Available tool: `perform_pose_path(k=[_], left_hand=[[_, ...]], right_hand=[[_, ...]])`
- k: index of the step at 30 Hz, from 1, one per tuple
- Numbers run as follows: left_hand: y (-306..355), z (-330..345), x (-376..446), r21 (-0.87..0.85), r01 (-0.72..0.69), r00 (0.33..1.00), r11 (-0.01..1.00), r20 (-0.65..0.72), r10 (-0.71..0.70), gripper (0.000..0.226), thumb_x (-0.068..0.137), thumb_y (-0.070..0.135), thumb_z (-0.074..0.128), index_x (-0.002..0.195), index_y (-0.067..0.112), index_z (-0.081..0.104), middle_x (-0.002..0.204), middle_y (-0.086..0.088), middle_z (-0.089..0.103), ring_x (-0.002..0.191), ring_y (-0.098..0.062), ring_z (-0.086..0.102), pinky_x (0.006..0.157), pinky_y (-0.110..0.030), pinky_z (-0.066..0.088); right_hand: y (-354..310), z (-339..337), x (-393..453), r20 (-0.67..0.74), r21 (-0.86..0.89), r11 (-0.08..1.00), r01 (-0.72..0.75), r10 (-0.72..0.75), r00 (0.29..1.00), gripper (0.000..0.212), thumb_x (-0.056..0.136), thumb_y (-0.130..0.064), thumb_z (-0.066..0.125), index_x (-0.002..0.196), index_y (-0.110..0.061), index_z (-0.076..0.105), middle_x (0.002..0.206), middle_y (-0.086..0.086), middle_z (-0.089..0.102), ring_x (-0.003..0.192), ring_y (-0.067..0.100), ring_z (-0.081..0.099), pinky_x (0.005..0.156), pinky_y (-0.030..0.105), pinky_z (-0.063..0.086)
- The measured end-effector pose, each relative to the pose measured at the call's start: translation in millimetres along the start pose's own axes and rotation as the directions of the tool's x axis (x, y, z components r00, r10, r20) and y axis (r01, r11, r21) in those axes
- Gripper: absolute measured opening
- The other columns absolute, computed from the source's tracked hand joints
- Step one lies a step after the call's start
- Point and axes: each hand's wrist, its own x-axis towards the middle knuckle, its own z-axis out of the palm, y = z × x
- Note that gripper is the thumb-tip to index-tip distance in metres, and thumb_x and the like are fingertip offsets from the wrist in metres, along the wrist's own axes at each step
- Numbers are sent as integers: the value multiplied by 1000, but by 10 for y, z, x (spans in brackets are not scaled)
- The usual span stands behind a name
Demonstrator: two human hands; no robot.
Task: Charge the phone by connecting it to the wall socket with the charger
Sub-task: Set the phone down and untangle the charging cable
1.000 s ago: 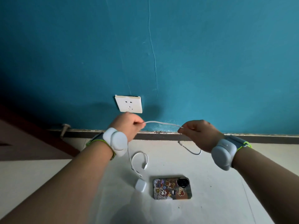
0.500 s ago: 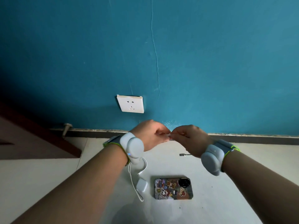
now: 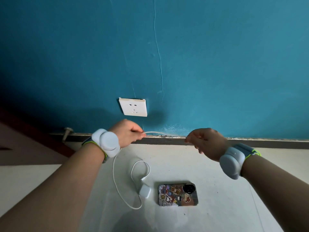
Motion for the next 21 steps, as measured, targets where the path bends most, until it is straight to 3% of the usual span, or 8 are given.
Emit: perform_pose_path(k=[4,8,10,13,15,17,19,21], left_hand=[[9,-25,-17,56,58,998,997,-3,-58,6,86,28,70,83,24,72,79,0,69,75,-21,60,71,-26,47],[292,126,-113,-100,-90,990,991,103,100,42,79,26,79,119,25,66,115,5,69,106,-15,65,101,-35,49],[471,241,-155,-192,-201,966,961,123,227,39,81,27,76,119,24,67,111,2,72,101,-14,67,97,-39,51],[578,331,-157,-174,-304,941,937,101,324,22,84,26,67,102,18,74,84,-13,73,72,-23,62,79,-44,55],[521,294,-135,-156,-280,955,947,56,291,13,88,17,64,92,11,76,79,-10,74,75,-27,68,79,-44,55],[429,254,-125,-180,-245,967,953,22,253,14,91,9,62,90,5,75,81,-9,75,80,-28,71,83,-44,56],[385,238,-133,-260,-202,977,944,17,214,14,93,6,61,93,1,74,84,-10,75,79,-28,70,88,-46,56],[396,241,-140,-333,-159,984,929,21,176,14,94,5,59,95,2,72,85,-10,73,79,-23,68,92,-46,55]], right_hand=[[-32,-35,-7,-4,-23,999,26,-26,1000,18,90,-38,60,81,-27,70,61,-8,58,51,5,52,59,24,46],[-225,21,-64,-4,-32,990,138,-138,990,14,89,-40,63,78,-34,69,59,-25,58,57,-4,51,53,7,39],[-331,86,-77,16,-32,979,201,-201,979,12,88,-37,65,80,-31,72,56,-27,55,55,-6,50,54,7,38],[-423,114,-101,-13,-25,977,210,-211,977,8,82,-37,70,79,-30,70,53,-24,55,51,-4,49,48,10,36],[-423,85,-116,-39,55,986,157,-155,987,14,75,-39,74,82,-31,66,58,-19,62,48,-1,50,49,11,40],[-425,51,-122,-23,220,971,91,-89,996,16,76,-24,76,87,-25,64,71,-5,73,51,6,57,59,24,52],[-440,20,-125,13,424,905,46,-57,998,18,80,-2,71,89,-16,65,80,11,75,59,20,64,61,35,58],[-472,7,-124,45,584,811,33,-72,996,22,82,7,67,91,-12,67,82,13,76,66,24,68,60,31,57]])
